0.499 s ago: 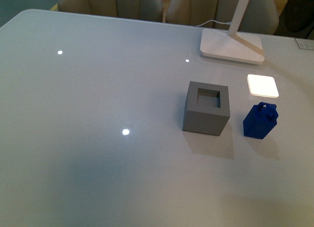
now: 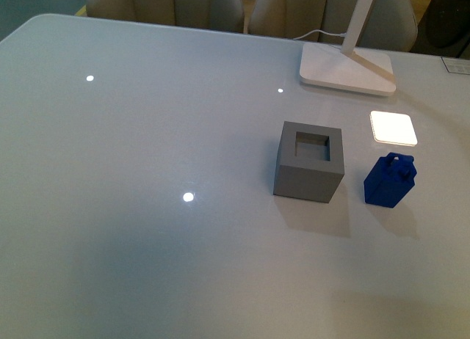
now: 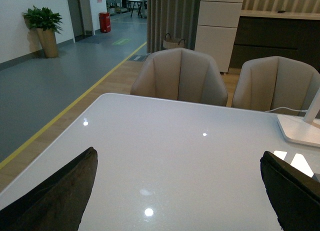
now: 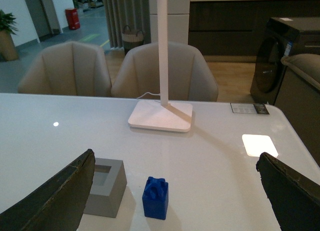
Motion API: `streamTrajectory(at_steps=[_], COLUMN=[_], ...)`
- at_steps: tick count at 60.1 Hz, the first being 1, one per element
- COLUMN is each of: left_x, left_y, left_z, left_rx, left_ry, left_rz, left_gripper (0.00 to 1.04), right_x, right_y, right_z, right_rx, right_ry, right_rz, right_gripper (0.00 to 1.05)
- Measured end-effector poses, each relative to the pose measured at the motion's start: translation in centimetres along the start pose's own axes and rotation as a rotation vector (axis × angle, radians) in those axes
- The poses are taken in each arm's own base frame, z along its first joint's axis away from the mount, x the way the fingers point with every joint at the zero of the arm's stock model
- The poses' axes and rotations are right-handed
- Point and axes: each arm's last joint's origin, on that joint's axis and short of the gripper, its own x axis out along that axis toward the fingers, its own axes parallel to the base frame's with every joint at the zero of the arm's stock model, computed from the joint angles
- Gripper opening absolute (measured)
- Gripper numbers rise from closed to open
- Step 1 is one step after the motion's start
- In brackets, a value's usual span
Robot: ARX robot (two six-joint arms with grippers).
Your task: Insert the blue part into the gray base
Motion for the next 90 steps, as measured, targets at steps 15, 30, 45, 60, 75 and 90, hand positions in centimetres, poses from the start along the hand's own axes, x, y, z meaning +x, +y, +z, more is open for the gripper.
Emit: streamTrajectory(at_steps=[15,30,45,60,75,90], left_x=[0.0,0.0,0.0,0.0,0.0,0.0], left_y=[0.0,0.0,0.0,0.0,0.0,0.0], left_z=[0.0,0.0,0.0,0.0,0.0,0.0], left_rx=[0.0,0.0,0.0,0.0,0.0,0.0], left_ry=[0.0,0.0,0.0,0.0,0.0,0.0], left_rz=[0.0,0.0,0.0,0.0,0.0,0.0], left_gripper=[0.97,0.97,0.97,0.97,0.97,0.97], right_x=[1.1,10.3,19.6,24.5,26.3,27.3], right_y=[0.2,0.3,1.1,2.1,2.9,2.9], right_z=[0.2,1.8,-3.5,-8.5,-11.2,-13.0], right_rx=[-0.043,-0.011,0.007,0.087,0.143,0.192], right_ry=[0.376,0.543,0.782,0.93,1.001,1.037], right_rz=[-0.084,-0.048,-0.026,-0.047,-0.078,-0.115], right_gripper=[0.96,0.96,0.96,0.96,0.96,0.96])
